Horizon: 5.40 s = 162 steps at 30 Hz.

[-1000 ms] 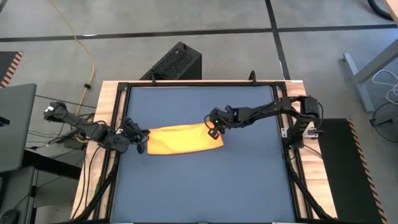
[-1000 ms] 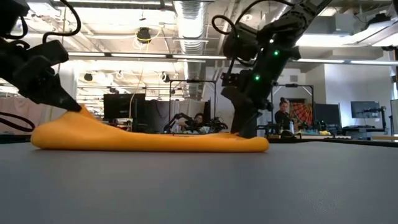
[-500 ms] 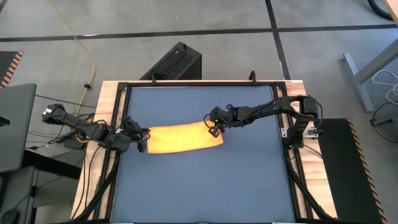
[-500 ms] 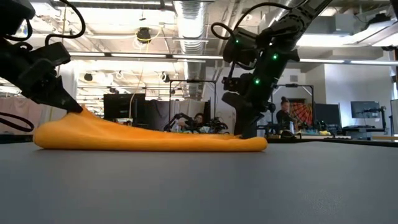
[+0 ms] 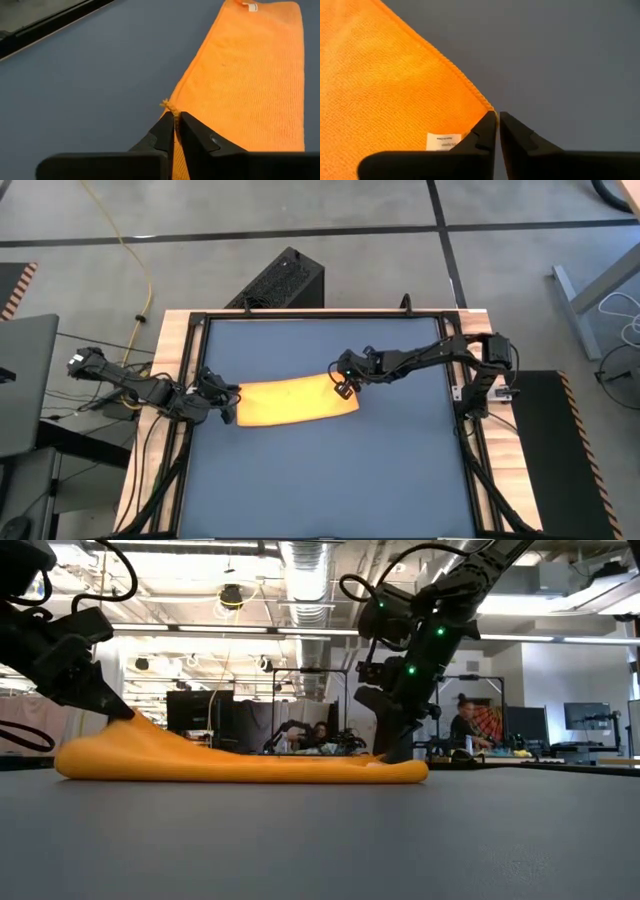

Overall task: Roll towel
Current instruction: Roll the yellow microfiber cloth on the table

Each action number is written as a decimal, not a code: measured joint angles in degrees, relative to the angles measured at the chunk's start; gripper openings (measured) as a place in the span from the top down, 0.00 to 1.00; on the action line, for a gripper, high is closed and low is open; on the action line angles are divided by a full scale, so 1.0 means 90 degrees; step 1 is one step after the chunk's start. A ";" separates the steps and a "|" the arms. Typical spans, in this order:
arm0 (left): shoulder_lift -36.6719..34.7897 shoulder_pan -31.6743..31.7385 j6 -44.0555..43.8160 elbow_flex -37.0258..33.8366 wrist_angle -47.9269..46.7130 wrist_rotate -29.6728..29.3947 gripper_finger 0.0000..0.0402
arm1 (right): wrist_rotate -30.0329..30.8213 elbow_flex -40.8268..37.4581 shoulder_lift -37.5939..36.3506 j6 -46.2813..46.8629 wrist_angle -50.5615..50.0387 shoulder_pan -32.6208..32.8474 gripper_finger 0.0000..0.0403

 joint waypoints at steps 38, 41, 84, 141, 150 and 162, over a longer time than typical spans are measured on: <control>0.1276 -0.0005 0.2359 0.0240 0.2806 0.1600 0.78 | 0.0031 0.1496 -0.0027 0.0244 -0.3011 0.1368 0.57; 0.1883 -0.0005 0.2680 0.0240 0.3385 0.1729 0.77 | 0.0109 0.1266 -0.0027 0.0945 -0.2827 0.1646 0.57; 0.3912 -0.0017 0.3281 0.0238 0.2820 0.2922 0.71 | 0.0638 0.0404 0.0519 -0.2601 -0.1496 0.2287 0.50; 0.6776 0.3234 0.7467 0.2753 0.1746 0.4951 1.00 | -0.1559 0.0885 0.0656 0.1799 -0.3269 0.3474 0.98; 0.6327 0.2064 0.7189 0.2693 0.1416 0.3890 1.00 | -0.2112 0.2641 0.1515 0.2546 -0.3585 0.4385 0.98; 0.5576 0.2057 0.6289 0.2676 0.0435 0.3517 0.98 | -0.2258 0.3090 0.1489 0.2960 -0.3472 0.4412 0.82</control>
